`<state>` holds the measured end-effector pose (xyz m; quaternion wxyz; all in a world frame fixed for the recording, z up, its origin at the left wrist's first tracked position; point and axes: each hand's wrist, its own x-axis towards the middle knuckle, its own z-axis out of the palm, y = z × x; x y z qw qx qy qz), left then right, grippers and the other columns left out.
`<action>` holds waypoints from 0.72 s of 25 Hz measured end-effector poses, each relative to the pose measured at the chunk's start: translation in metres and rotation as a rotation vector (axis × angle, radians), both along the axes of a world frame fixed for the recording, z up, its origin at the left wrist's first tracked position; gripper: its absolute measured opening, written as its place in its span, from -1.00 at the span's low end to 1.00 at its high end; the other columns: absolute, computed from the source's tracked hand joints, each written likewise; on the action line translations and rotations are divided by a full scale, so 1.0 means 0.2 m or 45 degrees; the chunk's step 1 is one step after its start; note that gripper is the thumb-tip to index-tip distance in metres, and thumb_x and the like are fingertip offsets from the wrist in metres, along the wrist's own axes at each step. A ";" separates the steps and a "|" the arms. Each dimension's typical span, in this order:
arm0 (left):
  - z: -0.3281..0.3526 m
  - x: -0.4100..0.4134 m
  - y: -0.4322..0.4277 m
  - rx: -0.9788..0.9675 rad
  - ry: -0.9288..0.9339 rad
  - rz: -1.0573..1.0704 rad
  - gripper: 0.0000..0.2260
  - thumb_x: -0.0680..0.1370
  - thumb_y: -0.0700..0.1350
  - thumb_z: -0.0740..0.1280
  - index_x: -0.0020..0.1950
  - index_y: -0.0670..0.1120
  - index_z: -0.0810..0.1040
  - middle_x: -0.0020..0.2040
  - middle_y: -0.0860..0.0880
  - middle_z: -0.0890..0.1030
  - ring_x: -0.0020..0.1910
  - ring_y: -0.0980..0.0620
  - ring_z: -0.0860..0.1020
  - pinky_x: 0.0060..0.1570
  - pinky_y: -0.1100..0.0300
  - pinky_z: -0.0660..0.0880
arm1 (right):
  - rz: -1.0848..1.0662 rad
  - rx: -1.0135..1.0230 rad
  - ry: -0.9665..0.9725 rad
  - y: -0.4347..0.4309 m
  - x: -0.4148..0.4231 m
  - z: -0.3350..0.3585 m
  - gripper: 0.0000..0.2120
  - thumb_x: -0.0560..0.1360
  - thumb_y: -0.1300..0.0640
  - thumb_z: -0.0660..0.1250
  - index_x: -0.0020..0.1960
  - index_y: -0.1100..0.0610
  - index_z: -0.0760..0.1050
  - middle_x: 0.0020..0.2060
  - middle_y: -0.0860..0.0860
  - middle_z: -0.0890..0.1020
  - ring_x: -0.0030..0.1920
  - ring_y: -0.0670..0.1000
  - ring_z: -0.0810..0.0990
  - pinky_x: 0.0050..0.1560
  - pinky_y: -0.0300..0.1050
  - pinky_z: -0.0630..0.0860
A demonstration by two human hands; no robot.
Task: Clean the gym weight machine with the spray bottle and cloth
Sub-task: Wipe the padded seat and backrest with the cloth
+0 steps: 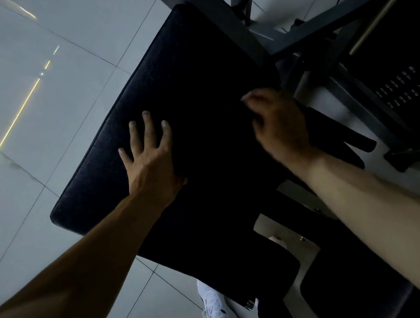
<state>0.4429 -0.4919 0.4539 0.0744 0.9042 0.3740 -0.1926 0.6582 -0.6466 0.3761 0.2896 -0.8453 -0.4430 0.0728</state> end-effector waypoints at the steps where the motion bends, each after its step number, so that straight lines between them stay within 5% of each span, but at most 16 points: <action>1: 0.00 0.00 0.00 -0.006 0.000 0.003 0.20 0.28 0.03 0.68 0.67 -0.01 -0.09 0.65 -0.09 -0.32 0.61 -0.24 -0.31 0.47 -0.49 -0.06 | -0.138 -0.038 0.050 -0.02 0.06 -0.01 -0.57 0.49 0.31 0.33 0.34 0.09 0.59 0.31 0.10 0.57 0.22 0.27 0.56 0.27 0.09 0.50; 3: 0.00 0.01 0.00 -0.011 0.003 0.011 0.19 0.28 0.03 0.68 0.67 0.00 -0.07 0.65 -0.08 -0.31 0.61 -0.24 -0.31 0.47 -0.49 -0.06 | -0.131 -0.037 0.042 -0.05 -0.06 -0.03 -0.54 0.46 0.33 0.37 0.34 0.12 0.59 0.28 0.17 0.58 0.19 0.33 0.56 0.22 0.14 0.52; 7: 0.01 0.04 -0.05 -0.022 -0.016 0.052 0.10 0.37 0.07 0.61 0.67 -0.01 -0.07 0.65 -0.09 -0.30 0.61 -0.25 -0.28 0.48 -0.48 -0.05 | 0.410 0.011 0.002 -0.18 -0.72 -0.06 -0.49 0.32 0.30 0.52 0.27 0.09 0.64 0.21 0.13 0.61 0.14 0.28 0.52 -0.16 0.09 0.66; 10: -0.01 0.07 -0.18 -0.064 -0.080 -0.113 -0.01 0.44 0.09 0.53 0.67 0.10 -0.06 0.65 -0.01 -0.33 0.62 -0.20 -0.30 0.51 -0.42 -0.09 | 0.536 0.041 0.026 -0.25 -0.68 -0.07 -0.54 0.37 0.27 0.49 0.26 0.07 0.65 0.18 0.13 0.61 0.12 0.26 0.52 -0.21 0.07 0.67; 14: -0.10 0.11 -0.30 -0.165 -0.042 -0.271 -0.06 0.47 0.18 0.48 0.67 0.13 -0.04 0.64 0.01 -0.36 0.59 -0.18 -0.38 0.48 -0.44 -0.19 | -0.067 0.017 0.159 -0.31 -0.11 -0.11 -0.54 0.51 0.33 0.37 0.40 0.11 0.57 0.26 0.22 0.54 0.22 0.34 0.54 0.24 0.25 0.55; 16: -0.13 0.12 -0.31 -0.171 -0.015 -0.289 -0.04 0.46 0.19 0.49 0.67 0.12 -0.05 0.63 -0.01 -0.38 0.57 -0.21 -0.43 0.44 -0.45 -0.25 | -0.440 0.012 0.263 -0.37 0.04 -0.14 -0.61 0.59 0.25 0.35 0.41 0.08 0.56 0.27 0.20 0.51 0.25 0.26 0.51 0.31 0.20 0.49; 18: -0.13 0.12 -0.31 -0.148 0.012 -0.285 -0.03 0.46 0.16 0.51 0.67 0.12 -0.06 0.62 -0.01 -0.41 0.56 -0.21 -0.45 0.43 -0.45 -0.26 | -0.510 0.017 0.321 -0.39 -0.08 -0.16 -0.61 0.58 0.24 0.35 0.40 0.07 0.56 0.28 0.20 0.50 0.27 0.26 0.49 0.34 0.17 0.45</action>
